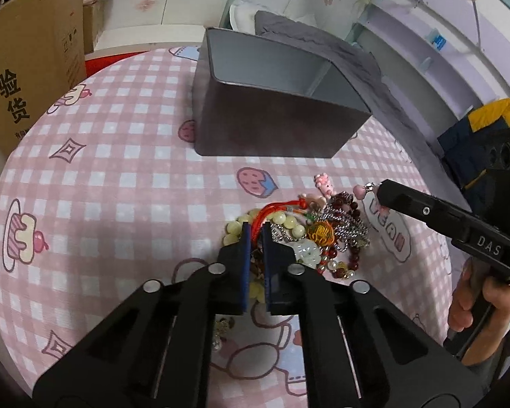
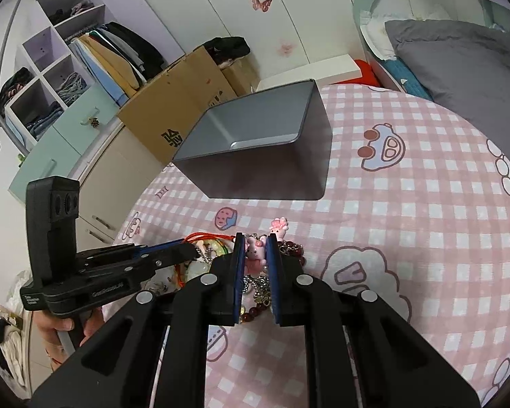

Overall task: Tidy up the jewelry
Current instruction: 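Lift the red string bracelet with the left gripper and release it into the metal box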

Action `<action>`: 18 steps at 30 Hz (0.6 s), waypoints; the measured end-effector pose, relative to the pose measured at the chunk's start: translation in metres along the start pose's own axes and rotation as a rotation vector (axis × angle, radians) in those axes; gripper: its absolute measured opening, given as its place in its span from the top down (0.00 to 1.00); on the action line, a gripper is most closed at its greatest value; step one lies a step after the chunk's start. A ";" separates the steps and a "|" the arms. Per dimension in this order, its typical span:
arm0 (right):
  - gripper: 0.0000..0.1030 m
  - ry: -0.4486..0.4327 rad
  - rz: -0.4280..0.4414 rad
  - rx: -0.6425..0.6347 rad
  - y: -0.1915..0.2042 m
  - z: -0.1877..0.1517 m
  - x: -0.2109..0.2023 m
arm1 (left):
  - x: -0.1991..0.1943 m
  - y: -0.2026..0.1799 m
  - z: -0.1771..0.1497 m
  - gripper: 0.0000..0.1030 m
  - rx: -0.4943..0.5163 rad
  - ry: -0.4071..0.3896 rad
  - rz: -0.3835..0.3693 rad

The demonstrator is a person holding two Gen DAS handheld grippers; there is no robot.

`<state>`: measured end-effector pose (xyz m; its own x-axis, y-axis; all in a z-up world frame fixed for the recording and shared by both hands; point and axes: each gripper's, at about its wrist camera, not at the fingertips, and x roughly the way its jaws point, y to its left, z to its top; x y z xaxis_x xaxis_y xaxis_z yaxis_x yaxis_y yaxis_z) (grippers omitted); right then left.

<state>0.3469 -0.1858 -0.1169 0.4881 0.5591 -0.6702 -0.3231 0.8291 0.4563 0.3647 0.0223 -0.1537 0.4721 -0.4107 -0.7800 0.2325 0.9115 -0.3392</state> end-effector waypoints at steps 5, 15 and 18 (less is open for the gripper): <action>0.89 -0.023 0.020 -0.017 0.008 0.004 -0.013 | -0.021 -0.009 0.001 0.96 0.017 -0.054 -0.104; 0.89 -0.087 0.044 -0.038 0.023 0.019 -0.038 | -0.078 -0.040 0.023 0.96 0.078 -0.194 -0.290; 0.89 -0.106 0.039 -0.048 0.026 0.030 -0.037 | -0.084 -0.044 0.038 0.96 0.084 -0.225 -0.301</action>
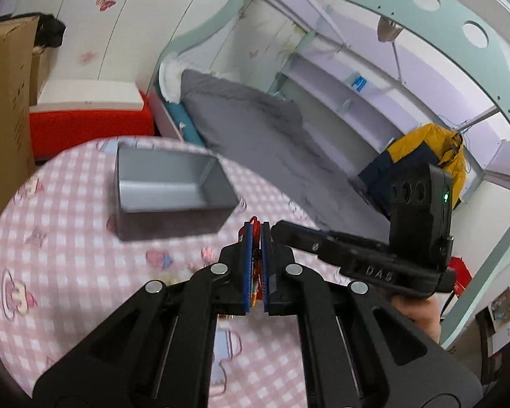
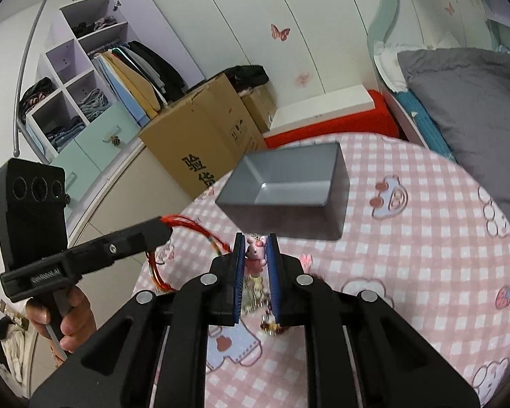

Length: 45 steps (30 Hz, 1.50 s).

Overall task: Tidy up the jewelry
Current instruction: 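Lift the red string bracelet with the left gripper and release it into the metal box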

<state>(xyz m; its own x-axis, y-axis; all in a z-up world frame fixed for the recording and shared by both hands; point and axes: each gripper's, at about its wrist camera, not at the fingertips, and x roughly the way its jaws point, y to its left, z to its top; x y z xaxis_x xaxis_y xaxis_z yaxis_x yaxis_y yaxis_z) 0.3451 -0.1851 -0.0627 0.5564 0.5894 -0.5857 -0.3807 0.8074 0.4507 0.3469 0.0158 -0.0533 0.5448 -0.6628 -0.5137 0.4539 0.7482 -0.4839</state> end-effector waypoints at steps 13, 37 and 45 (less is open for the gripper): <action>0.89 -0.009 -0.071 -0.018 -0.012 0.044 0.057 | 0.041 0.031 0.050 0.96 0.013 -0.072 0.115; 0.76 0.021 -0.126 -0.019 -0.022 0.023 0.057 | 0.075 0.055 0.030 0.39 0.002 0.071 0.262; 0.71 -0.016 -0.109 -0.052 -0.001 -0.004 0.015 | 0.022 0.033 -0.003 0.39 0.075 0.041 0.284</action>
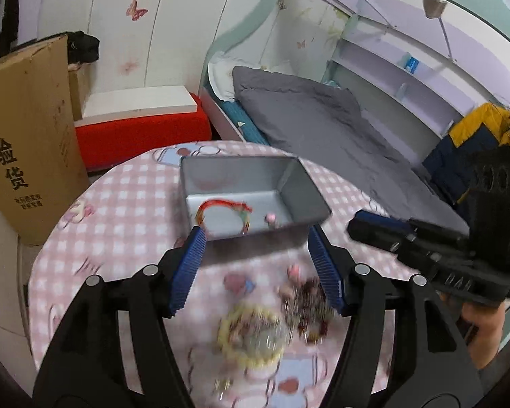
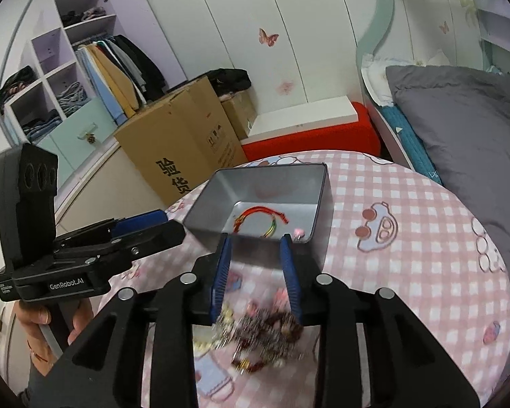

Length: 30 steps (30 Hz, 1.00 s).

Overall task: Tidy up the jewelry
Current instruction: 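Lift the red string bracelet with the left gripper and release it into the metal box, then grasp the pearl earring with the left gripper while the right gripper grasps the cream bead bracelet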

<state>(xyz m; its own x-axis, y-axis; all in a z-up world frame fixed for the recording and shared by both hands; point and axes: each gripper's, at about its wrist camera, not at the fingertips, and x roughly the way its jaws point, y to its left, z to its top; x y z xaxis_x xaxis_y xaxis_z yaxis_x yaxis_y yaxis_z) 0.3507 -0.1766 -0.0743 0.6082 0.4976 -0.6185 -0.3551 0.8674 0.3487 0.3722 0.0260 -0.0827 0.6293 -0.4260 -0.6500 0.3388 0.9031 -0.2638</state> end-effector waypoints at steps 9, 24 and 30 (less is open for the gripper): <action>0.64 0.025 -0.055 -0.056 0.020 -0.052 -0.023 | -0.030 -0.006 -0.066 0.39 0.086 0.029 0.090; 0.61 0.082 -0.117 -0.089 0.028 -0.090 -0.012 | -0.009 0.004 -0.113 0.56 0.087 0.133 0.130; 0.61 0.100 -0.106 -0.132 0.043 -0.087 0.006 | -0.008 0.003 -0.114 0.83 0.104 0.141 0.123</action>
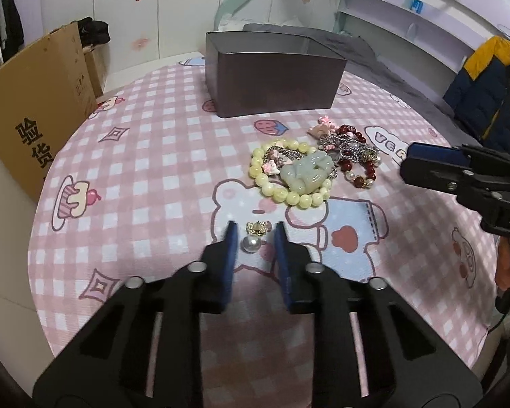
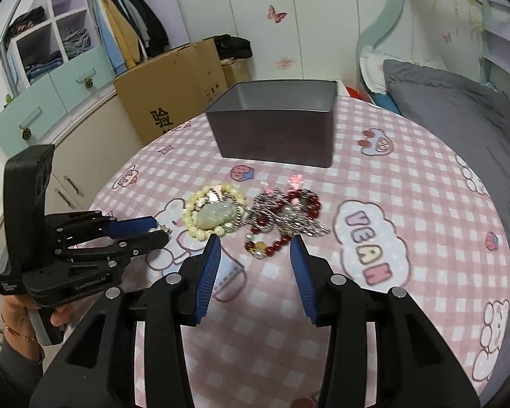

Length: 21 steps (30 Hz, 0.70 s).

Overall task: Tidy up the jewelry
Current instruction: 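Grasp the pearl earring with the left gripper while the right gripper grasps the cream bead bracelet, then carry the pearl earring and bead bracelet over the metal box and open both grippers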

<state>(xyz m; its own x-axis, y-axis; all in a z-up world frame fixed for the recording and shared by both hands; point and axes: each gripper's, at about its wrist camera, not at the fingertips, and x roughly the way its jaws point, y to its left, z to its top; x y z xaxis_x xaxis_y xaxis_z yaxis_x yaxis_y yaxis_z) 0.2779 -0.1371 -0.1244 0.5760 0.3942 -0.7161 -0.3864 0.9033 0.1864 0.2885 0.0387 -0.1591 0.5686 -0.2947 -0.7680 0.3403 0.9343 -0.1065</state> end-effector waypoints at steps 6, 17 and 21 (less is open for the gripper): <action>0.61 0.021 0.017 -0.107 0.031 0.008 0.018 | -0.002 0.017 -0.001 0.89 -0.071 -0.014 -0.054; 0.71 0.117 -0.033 -0.380 0.085 0.018 0.068 | -0.021 0.046 0.004 0.89 -0.170 -0.062 -0.132; 0.78 0.151 -0.070 -0.442 0.090 0.016 0.081 | -0.024 0.047 0.007 0.89 -0.166 -0.072 -0.128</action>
<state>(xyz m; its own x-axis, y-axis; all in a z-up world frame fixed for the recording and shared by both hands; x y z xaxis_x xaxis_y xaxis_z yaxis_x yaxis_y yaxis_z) 0.3017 -0.0209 -0.1551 0.5128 0.2766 -0.8127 -0.6392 0.7550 -0.1464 0.2957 0.0887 -0.1414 0.5824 -0.4215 -0.6951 0.2887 0.9066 -0.3078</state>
